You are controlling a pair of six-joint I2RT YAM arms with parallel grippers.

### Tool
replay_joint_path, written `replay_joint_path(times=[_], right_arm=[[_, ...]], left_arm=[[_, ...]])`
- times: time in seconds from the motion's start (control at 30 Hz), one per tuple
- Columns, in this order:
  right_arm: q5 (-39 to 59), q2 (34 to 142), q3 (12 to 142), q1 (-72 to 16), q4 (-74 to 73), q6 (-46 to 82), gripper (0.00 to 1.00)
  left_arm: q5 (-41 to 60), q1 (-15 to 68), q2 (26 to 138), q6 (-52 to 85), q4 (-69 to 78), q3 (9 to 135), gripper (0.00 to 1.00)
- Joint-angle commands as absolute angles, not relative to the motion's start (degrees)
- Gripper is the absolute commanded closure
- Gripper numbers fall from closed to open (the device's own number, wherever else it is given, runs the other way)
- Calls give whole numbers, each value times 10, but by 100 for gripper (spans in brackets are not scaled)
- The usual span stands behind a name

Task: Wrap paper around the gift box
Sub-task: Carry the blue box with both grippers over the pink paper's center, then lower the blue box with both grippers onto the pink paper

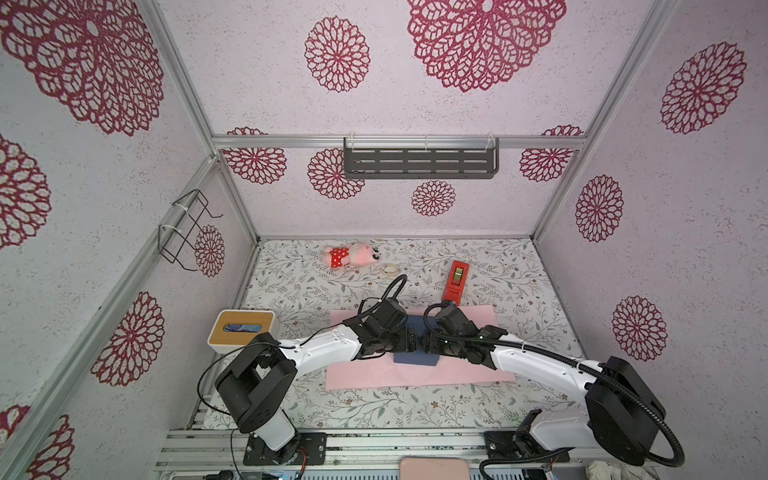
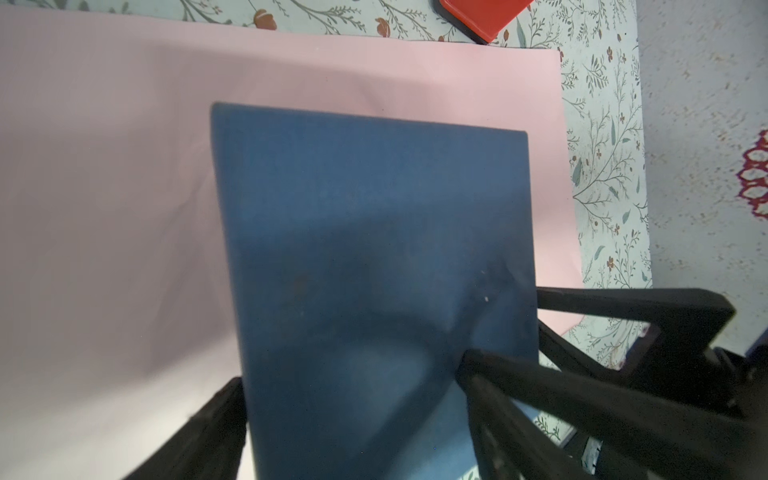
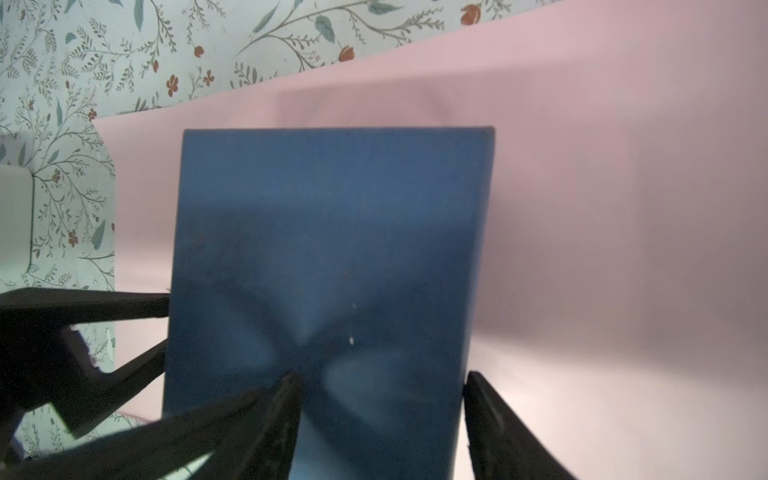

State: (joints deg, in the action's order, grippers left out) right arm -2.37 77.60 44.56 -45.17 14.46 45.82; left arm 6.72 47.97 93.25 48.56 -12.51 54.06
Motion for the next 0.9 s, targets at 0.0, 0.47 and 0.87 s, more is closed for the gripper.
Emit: replay_joint_path(times=[0.0,0.47,0.87], right_arm=[[45,772,492,-448,45,443,35],[89,711,419,-371,86,416,28],[118,743,391,-346,48,412,27]], left_arm=[[106,495,923,492,-66,554,14],[94,451,844,520,-34,463,11],[139,432,894,541,11,450,28]])
